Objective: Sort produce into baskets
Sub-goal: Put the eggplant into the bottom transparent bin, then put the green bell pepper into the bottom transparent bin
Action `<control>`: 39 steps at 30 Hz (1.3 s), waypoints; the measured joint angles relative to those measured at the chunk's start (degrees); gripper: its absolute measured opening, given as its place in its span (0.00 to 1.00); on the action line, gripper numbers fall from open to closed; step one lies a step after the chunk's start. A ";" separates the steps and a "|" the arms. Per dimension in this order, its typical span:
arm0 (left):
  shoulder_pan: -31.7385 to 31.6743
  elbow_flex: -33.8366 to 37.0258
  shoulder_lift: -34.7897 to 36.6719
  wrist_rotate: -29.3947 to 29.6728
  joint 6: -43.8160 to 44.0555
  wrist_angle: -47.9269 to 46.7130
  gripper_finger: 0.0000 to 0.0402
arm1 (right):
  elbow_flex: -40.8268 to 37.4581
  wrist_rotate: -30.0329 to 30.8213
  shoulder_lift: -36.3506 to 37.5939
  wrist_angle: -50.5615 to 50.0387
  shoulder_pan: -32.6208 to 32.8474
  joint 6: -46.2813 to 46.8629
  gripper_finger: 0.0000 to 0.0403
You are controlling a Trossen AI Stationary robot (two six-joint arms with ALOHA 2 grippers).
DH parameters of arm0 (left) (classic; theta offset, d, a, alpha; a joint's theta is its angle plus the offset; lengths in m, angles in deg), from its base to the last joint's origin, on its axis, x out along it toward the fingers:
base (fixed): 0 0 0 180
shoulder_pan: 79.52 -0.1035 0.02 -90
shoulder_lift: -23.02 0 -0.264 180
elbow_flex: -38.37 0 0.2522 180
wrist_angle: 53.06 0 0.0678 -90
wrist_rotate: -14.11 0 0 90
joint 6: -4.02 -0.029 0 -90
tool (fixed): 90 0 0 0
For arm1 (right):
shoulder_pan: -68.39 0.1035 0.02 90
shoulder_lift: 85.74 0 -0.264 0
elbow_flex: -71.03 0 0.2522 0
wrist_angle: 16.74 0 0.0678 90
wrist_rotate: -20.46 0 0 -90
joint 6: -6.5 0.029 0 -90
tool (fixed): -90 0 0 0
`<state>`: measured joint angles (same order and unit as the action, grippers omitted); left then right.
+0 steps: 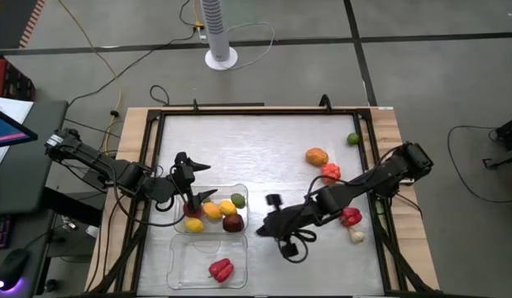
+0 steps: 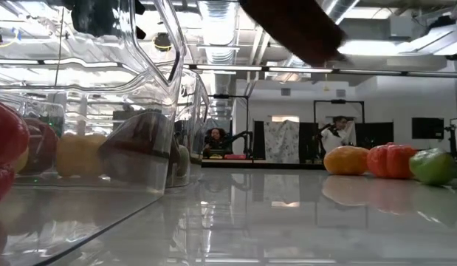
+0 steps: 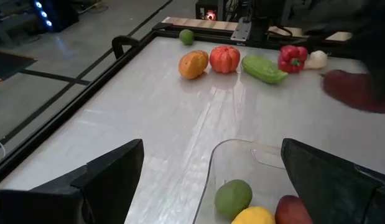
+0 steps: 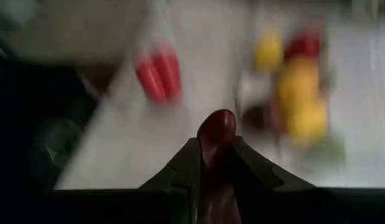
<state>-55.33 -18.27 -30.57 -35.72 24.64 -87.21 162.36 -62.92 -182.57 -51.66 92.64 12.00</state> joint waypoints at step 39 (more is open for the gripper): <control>0.04 0.00 0.52 1.00 0.90 -1.07 0.92 | 8.08 -8.14 -9.08 0.42 -5.24 -10.21 0.80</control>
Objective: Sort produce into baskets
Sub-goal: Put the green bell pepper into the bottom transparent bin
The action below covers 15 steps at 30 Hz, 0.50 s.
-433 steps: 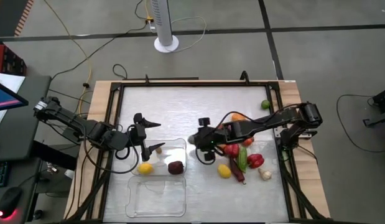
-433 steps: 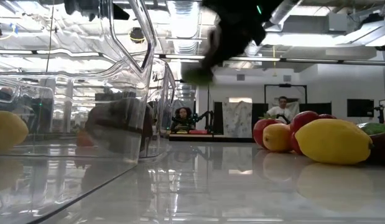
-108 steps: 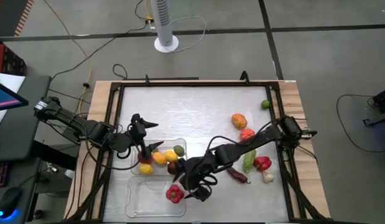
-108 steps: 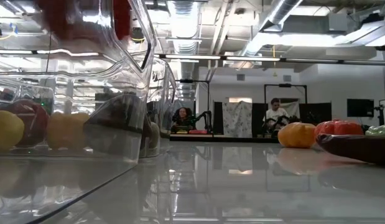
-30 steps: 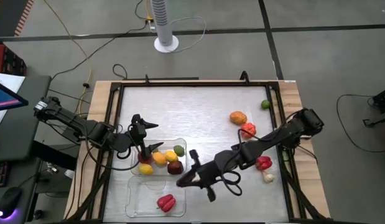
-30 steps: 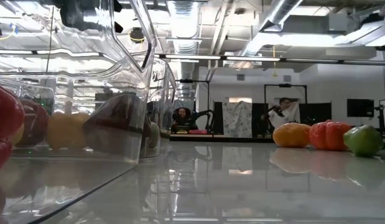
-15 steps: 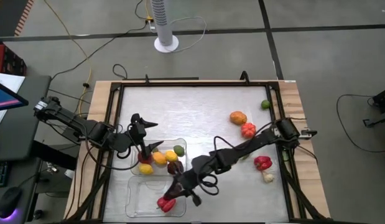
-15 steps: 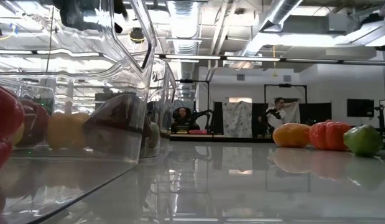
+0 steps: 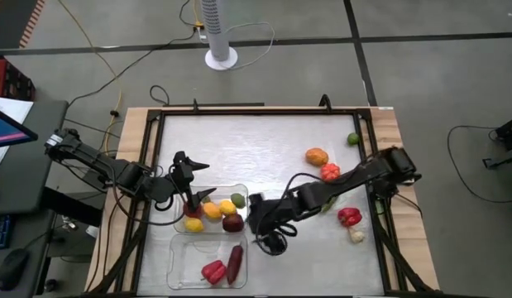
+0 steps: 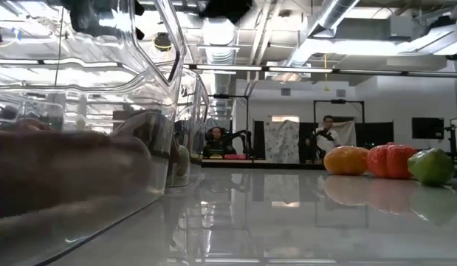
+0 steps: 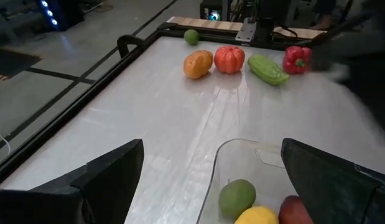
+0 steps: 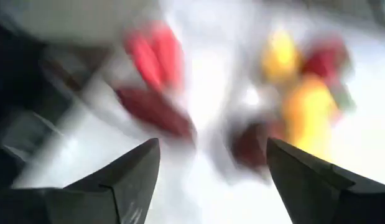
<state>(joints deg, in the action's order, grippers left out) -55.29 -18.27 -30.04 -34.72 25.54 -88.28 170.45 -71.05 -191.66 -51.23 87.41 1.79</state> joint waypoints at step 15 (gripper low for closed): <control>0.02 0.02 -0.20 -0.28 -0.45 1.19 0.92 | -28.36 17.90 20.16 -27.08 1.39 18.07 0.84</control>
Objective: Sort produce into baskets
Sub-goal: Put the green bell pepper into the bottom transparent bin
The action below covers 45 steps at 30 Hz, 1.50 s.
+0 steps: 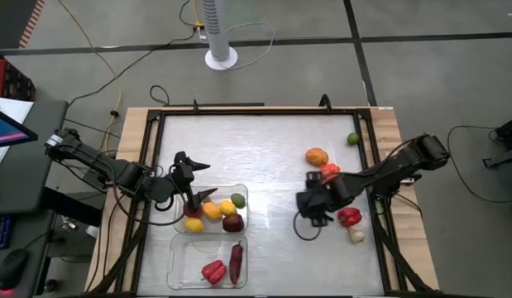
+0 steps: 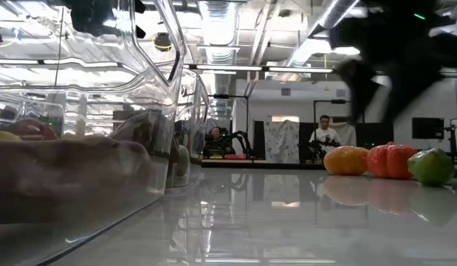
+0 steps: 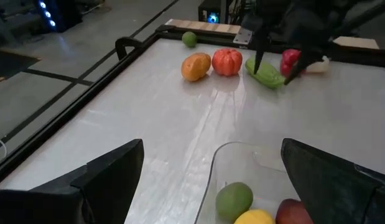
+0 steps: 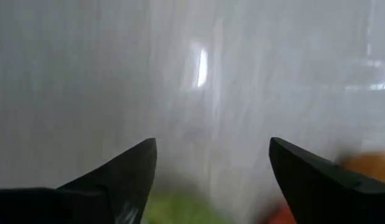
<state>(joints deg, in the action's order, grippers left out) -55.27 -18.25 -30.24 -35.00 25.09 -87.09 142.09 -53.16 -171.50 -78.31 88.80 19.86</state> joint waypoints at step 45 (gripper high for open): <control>0.00 0.00 0.00 -1.18 -1.28 0.74 0.92 | 13.85 -9.47 -8.18 32.00 4.81 -17.74 0.62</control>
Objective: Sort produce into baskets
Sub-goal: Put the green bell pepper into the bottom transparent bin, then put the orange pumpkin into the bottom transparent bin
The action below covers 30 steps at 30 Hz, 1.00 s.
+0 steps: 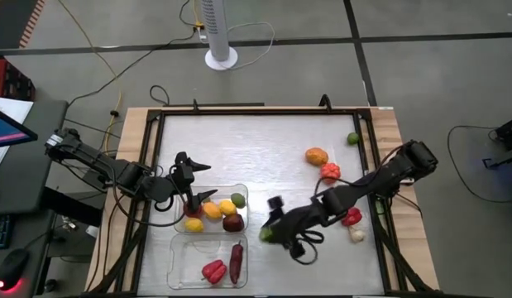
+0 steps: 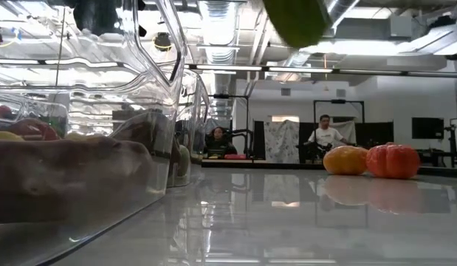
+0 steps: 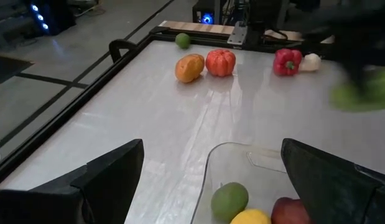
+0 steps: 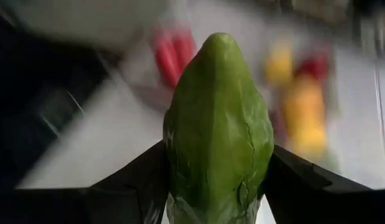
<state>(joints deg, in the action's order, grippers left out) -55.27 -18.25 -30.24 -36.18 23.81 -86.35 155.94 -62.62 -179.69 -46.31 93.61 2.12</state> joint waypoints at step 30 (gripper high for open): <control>-0.01 0.00 -0.02 1.68 0.36 -0.33 0.92 | 14.47 -3.10 -12.38 -2.06 -4.90 -10.03 0.77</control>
<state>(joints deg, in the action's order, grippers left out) -55.27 -18.25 -30.26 -34.50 24.17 -86.68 170.41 -65.72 -192.07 -48.37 88.71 -7.90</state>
